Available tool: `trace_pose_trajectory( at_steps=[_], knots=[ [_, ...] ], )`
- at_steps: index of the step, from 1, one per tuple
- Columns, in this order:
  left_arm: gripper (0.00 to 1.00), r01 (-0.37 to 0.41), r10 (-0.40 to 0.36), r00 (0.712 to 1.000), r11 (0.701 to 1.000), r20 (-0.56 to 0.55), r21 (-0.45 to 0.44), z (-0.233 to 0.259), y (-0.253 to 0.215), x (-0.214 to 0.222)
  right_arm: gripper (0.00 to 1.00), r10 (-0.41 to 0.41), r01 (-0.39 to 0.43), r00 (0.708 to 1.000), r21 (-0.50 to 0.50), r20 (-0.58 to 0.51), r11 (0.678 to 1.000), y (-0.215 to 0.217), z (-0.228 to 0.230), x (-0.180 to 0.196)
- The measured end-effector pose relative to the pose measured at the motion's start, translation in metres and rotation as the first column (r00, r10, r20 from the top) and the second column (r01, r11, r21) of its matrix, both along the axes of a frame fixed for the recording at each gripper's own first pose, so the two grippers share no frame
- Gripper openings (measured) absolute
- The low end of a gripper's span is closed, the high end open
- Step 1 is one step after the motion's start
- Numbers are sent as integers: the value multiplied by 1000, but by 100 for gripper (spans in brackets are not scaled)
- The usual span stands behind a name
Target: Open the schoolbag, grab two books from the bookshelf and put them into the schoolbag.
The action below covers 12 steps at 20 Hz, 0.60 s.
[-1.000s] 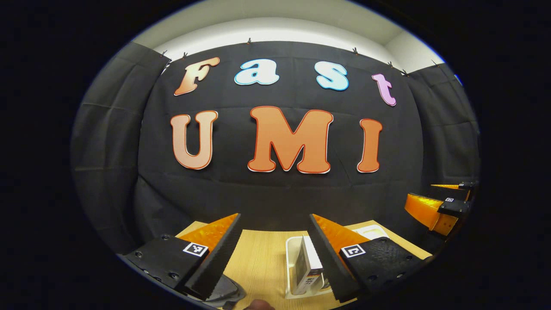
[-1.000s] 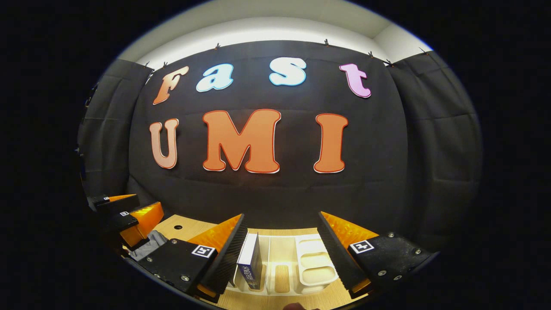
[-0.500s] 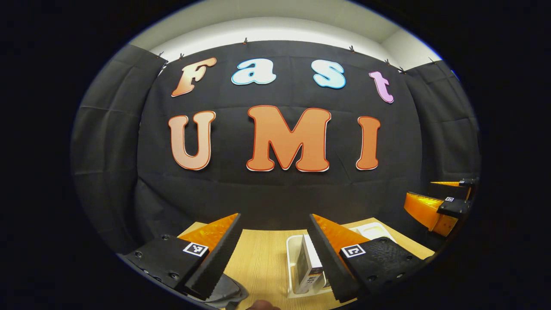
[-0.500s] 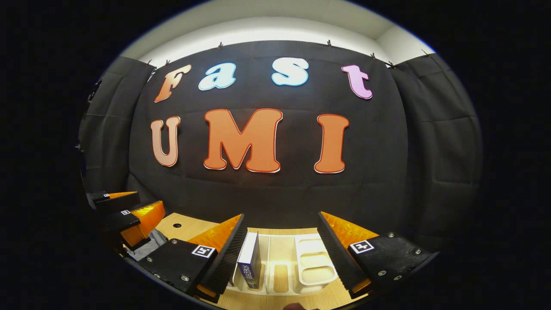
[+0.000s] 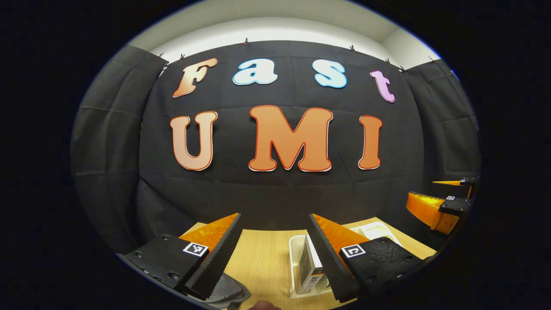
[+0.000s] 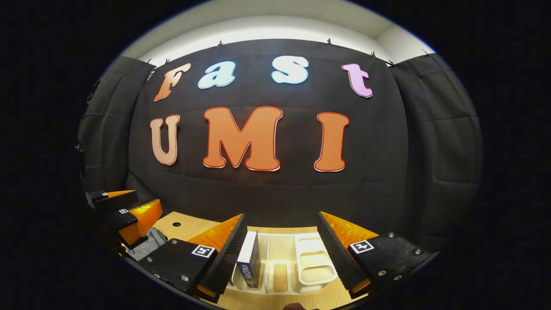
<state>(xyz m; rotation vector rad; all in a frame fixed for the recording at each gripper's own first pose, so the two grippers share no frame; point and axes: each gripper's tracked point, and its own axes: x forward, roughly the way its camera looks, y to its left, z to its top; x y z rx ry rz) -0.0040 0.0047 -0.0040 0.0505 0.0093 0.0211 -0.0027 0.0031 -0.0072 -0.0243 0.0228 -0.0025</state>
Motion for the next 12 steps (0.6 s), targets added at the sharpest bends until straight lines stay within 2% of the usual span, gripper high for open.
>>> trace_pose_trajectory(
  at_steps=[6,12],
  knots=[
    [96,-19,21,1000,997,-21,80,-16,9,0,97,-2,2,1000,3,-14,1000,-7,-5,3],
    [97,-58,87,990,967,-111,247,-75,33,-6,97,-7,7,1000,-9,-27,1000,-19,-12,7]
  ],
)
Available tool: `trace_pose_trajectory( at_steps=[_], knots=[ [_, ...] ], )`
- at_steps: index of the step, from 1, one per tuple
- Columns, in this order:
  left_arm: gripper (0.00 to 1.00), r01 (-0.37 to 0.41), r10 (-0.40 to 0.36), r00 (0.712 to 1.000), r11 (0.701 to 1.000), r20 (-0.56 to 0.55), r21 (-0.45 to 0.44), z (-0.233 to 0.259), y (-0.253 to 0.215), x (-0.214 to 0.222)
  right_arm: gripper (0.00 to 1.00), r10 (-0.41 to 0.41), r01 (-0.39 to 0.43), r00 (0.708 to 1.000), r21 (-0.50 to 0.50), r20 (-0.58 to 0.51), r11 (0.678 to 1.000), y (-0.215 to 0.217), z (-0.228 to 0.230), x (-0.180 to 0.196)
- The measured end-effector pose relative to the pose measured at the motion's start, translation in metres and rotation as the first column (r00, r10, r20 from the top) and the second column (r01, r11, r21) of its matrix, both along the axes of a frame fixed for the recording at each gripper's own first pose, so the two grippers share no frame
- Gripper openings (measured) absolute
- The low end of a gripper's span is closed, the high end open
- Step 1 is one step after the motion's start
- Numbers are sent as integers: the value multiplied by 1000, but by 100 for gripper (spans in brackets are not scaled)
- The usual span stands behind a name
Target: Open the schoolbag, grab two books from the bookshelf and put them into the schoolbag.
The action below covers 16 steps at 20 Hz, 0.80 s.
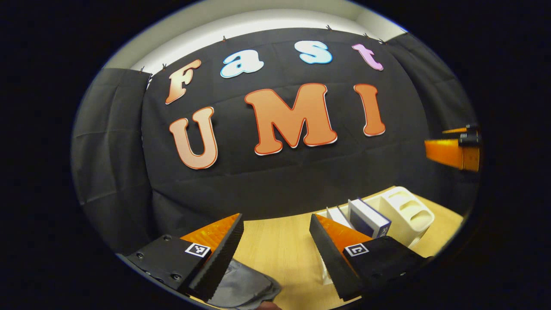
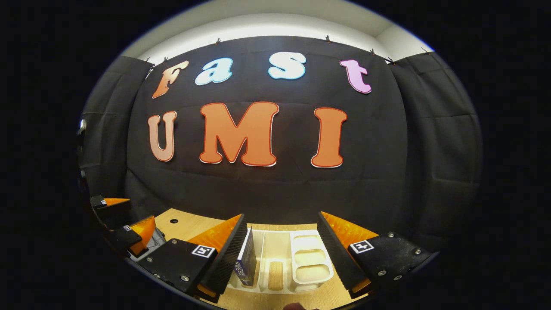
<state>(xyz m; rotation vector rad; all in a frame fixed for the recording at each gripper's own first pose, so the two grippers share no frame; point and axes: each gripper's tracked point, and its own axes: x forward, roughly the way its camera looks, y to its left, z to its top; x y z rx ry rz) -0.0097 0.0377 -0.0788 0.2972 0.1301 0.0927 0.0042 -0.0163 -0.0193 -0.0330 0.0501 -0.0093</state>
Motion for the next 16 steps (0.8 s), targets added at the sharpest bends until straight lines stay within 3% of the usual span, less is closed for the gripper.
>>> trace_pose_trajectory(
  at_steps=[6,12,16],
  knots=[
    [97,-63,89,987,979,-132,194,-81,28,-15,97,0,-1,1000,-15,-3,1000,-16,-4,8],
    [96,-91,203,952,902,-227,422,-151,68,-29,97,7,-7,1000,-15,-8,1000,-31,-10,15],
    [96,-100,283,917,847,-283,523,-195,101,-41,97,24,-24,1000,-16,-15,1000,-37,-16,17]
  ],
)
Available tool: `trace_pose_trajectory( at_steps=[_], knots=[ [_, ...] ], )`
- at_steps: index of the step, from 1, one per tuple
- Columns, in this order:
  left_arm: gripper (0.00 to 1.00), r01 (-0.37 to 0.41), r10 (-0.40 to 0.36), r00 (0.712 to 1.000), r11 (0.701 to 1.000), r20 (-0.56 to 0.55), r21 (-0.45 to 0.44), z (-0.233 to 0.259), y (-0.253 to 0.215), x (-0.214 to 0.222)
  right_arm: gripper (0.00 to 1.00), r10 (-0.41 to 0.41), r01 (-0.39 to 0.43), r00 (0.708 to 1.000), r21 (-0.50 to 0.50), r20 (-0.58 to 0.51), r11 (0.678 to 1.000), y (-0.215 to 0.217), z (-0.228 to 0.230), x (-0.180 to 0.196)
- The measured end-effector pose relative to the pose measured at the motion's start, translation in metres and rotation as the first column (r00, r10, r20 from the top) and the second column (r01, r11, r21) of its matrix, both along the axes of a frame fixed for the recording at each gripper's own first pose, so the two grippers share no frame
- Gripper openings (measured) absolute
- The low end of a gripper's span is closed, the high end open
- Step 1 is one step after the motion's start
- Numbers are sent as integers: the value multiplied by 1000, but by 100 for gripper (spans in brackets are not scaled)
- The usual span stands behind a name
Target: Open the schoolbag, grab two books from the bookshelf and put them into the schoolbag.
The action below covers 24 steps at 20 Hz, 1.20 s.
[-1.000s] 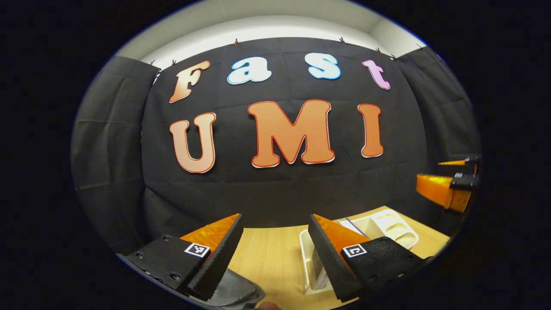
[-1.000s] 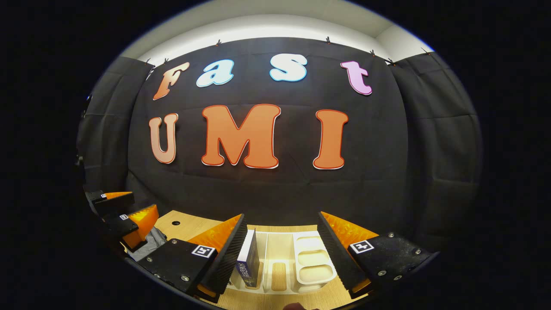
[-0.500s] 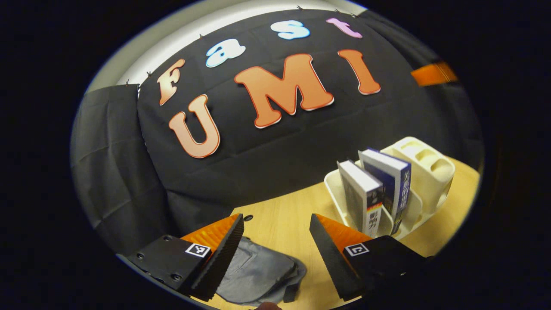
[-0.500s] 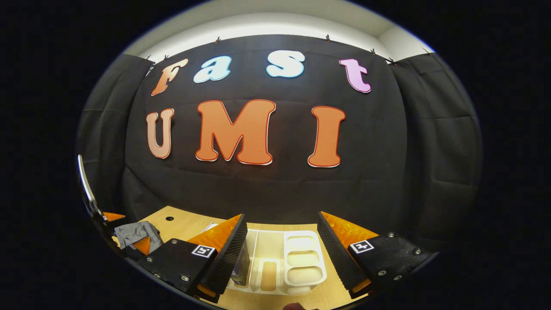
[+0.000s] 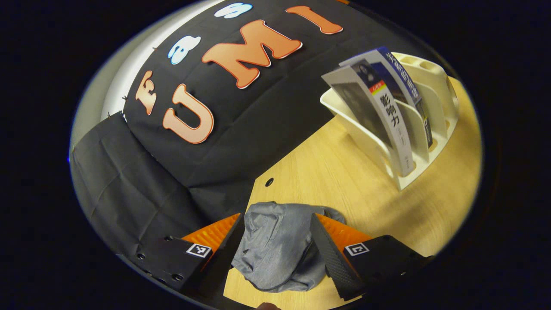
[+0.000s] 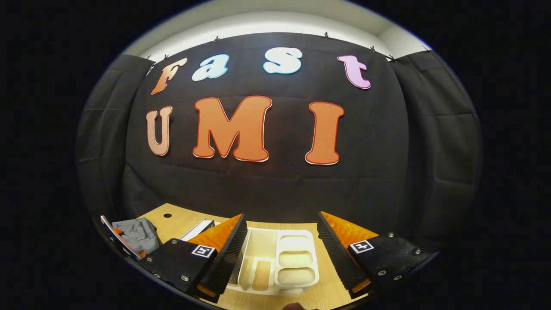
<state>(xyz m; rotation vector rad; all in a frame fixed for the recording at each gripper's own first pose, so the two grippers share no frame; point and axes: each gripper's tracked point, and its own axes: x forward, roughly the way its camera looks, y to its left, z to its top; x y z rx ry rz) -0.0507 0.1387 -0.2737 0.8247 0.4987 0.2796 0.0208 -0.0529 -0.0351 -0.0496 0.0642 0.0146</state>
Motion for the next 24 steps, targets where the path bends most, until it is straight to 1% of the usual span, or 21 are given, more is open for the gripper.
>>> trace_pose_trajectory(
  at_steps=[1,4,5,8,10,12,18,20,22,23,24],
  knots=[
    [97,-10,10,1000,1000,-17,23,-7,8,-2,97,6,-6,1000,1,-4,1000,-1,-2,0],
    [97,-32,35,997,999,-69,43,-29,16,-9,97,16,-16,1000,-1,-4,1000,-5,-3,-1],
    [97,-23,26,997,998,-71,50,-31,15,-8,97,19,-19,1000,-3,-4,1000,-7,-3,-2],
    [97,9,1,997,993,-82,121,-31,4,-10,97,30,-30,1000,-10,-4,1000,-12,-5,-2],
    [96,8,9,995,986,-101,165,-37,5,-13,98,35,-35,999,-11,-1,999,-15,-5,-3],
    [96,-13,35,994,978,-104,206,-36,9,-17,97,38,-38,999,-13,-1,999,-18,-6,-5],
    [94,-89,120,988,954,-92,287,-38,39,-10,97,36,-36,999,-12,-8,999,-31,-11,-13],
    [90,-99,137,985,945,-102,312,-40,49,-6,97,31,-31,1000,-15,-4,999,-37,-10,-16],
    [83,-95,139,983,946,-122,310,-46,57,-4,98,23,-23,1000,-20,-1,1000,-41,-9,-18],
    [72,-92,137,982,948,-131,304,-48,58,-1,98,19,-19,1000,-22,1,1000,-43,-8,-20],
    [68,-84,129,982,952,-138,295,-48,56,-3,98,14,-14,1000,-24,3,1000,-46,-8,-20]
  ],
)
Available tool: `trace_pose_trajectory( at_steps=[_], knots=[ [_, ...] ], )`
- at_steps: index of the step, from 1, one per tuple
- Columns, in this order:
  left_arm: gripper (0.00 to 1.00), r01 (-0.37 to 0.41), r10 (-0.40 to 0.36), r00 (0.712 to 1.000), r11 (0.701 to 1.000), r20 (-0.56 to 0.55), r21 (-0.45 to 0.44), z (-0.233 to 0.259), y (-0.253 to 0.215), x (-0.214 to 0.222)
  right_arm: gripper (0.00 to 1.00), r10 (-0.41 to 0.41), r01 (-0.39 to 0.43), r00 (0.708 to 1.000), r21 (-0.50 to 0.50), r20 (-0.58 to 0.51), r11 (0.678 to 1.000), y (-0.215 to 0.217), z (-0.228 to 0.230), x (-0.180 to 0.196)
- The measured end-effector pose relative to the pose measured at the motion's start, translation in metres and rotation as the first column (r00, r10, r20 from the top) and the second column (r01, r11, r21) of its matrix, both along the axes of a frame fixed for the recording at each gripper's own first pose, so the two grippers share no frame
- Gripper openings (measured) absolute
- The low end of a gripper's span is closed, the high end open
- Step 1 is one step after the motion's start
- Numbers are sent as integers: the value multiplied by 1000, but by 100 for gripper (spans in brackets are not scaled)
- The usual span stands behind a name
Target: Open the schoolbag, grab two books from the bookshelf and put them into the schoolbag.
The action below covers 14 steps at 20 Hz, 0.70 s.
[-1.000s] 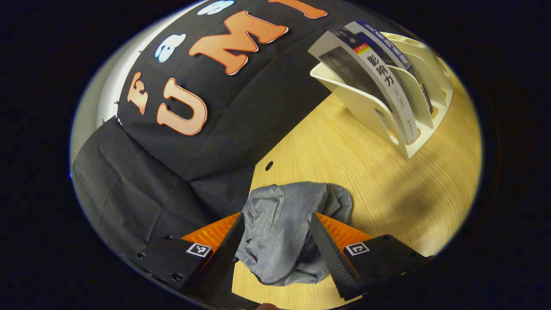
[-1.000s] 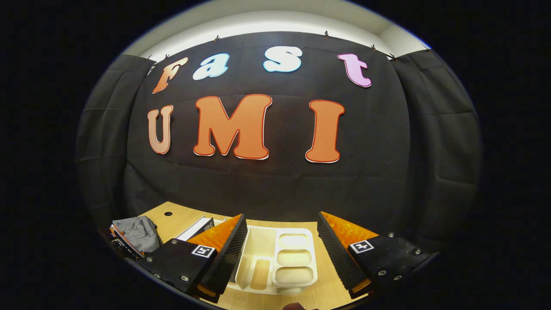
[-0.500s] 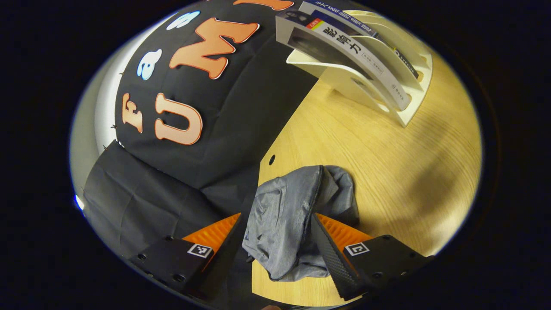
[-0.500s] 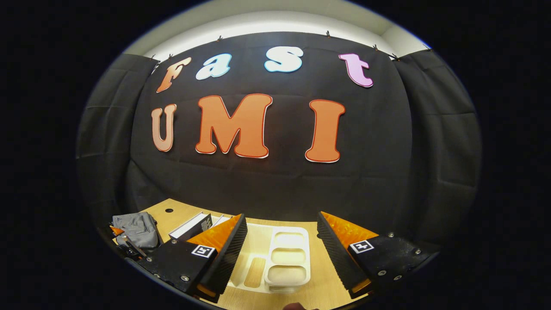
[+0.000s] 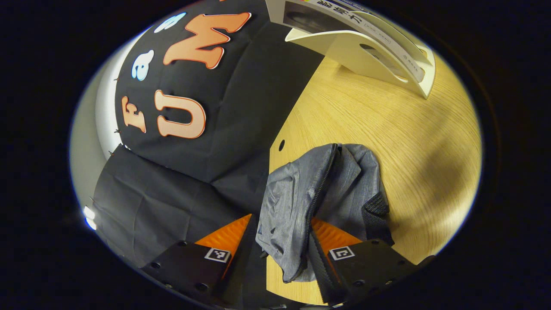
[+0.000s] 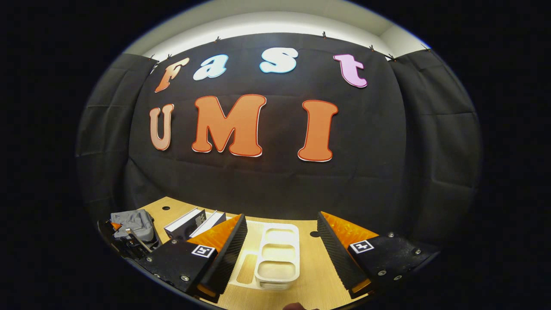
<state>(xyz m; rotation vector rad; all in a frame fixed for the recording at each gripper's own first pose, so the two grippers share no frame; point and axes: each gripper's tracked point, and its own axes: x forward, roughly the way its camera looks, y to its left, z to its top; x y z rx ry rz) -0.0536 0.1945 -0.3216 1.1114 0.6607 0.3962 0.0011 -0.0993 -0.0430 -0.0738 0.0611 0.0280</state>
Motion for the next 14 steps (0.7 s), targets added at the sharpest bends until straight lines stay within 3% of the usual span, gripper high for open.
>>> trace_pose_trajectory(
  at_steps=[1,2,5,7,9,14],
  knots=[
    [58,7,-7,1000,1000,-1,-18,-1,0,2,97,-6,6,1000,0,0,1000,-2,0,0],
    [59,5,-6,1000,999,-7,-35,-1,0,1,97,-11,11,1000,1,-4,1000,-3,-1,-1],
    [21,14,-14,1000,998,-2,-67,11,4,5,97,-26,26,1000,2,-6,1000,-5,-3,0],
    [9,28,-27,1000,992,10,-126,19,8,7,97,-43,43,999,-12,-9,999,-2,-5,0],
    [7,41,-37,999,977,21,-210,26,14,10,97,-65,64,998,-24,-25,998,3,-6,-1],
    [6,160,-138,987,909,83,-384,64,30,23,97,-147,147,989,-21,-28,989,40,-3,-8]
  ],
)
